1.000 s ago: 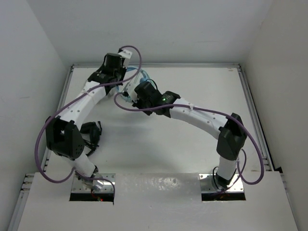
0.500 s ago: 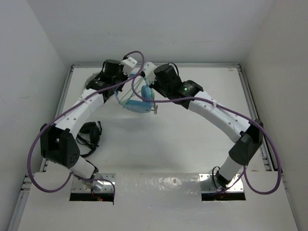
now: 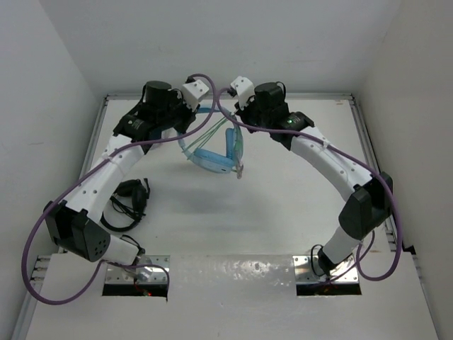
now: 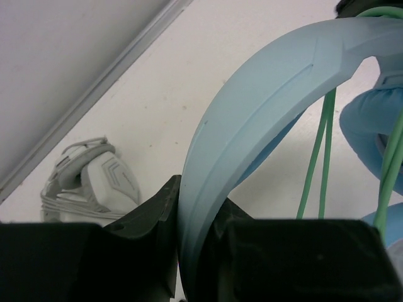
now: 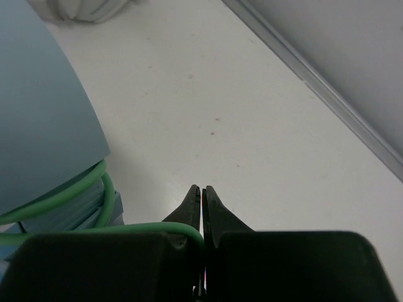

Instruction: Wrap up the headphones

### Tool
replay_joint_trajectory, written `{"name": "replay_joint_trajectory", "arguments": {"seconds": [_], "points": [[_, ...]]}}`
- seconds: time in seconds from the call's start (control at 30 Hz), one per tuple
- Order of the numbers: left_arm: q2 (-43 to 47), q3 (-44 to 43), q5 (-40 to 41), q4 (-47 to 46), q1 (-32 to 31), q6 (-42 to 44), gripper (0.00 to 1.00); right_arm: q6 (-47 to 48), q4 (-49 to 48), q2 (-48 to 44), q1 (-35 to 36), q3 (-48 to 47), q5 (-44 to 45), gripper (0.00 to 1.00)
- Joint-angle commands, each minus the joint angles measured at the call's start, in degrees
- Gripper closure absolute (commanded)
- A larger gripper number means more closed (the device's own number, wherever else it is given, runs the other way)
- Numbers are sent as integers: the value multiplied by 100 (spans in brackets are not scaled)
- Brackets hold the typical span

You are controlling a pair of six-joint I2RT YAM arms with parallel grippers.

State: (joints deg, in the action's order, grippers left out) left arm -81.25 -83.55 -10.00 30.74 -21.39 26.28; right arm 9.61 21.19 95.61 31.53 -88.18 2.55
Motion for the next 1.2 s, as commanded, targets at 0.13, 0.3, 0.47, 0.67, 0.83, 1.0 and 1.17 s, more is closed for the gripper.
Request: {"name": "replay_joint_trajectory", "arguments": {"seconds": [0.13,0.3,0.47,0.67,0.83,1.0,1.17], "points": [[259,-539,-1531,1136,91,-395,100,-618,-1730,-692,-463,1056,-816,99],[215,-645,-1277,1302,91,-703,100,-705,-2223,-1097,-516,2120,-1107,60],[259,-654,-1197,1566,108,-764,100,-776,-2304,-1536,-639,2919,-1440,39],[250,-575,-1084,1426,126,-1054,100,-802,-1268,-1914,-657,3394,-1426,13],[215,-215,-653,1198,126,-1213,100,-1600,-767,-2495,-710,3528,-99,13],[127,-162,-153,899,109,-1318,100,-2866,245,-2319,-675,1965,107,33],[83,-83,279,609,65,-1643,100,-3386,60,-2126,212,1375,632,23]]}}
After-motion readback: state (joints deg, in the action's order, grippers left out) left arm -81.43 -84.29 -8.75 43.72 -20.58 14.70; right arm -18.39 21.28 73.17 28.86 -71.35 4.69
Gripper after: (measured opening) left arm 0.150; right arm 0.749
